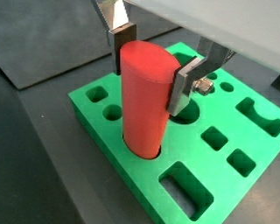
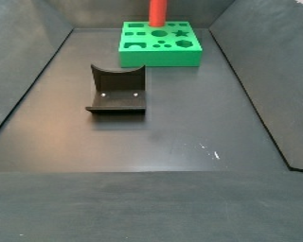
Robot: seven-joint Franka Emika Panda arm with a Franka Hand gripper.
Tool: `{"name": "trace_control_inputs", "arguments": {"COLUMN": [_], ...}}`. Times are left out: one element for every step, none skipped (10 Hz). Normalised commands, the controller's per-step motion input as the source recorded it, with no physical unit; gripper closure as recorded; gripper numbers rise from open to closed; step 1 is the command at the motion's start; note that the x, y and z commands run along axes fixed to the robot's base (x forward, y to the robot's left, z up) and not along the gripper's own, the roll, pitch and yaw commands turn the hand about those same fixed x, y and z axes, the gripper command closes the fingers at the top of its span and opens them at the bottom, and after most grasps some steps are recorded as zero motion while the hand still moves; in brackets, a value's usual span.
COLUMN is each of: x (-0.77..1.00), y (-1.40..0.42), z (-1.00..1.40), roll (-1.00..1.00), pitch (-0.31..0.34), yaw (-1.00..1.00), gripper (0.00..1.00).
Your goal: Insert the oval object.
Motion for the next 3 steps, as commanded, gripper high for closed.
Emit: {"name": "trace_control_inputs", "arguments": {"x": [0.0, 0.01, 0.0], "y": [-0.02, -0.05, 0.0], "z": [-0.22, -0.11, 0.0], "roll": [0.03, 0.0, 0.0], "pitch": [-0.043, 0.0, 0.0], "yaw": [0.0, 0.0, 0.0], "gripper": [1.0, 1.0, 1.0]}}
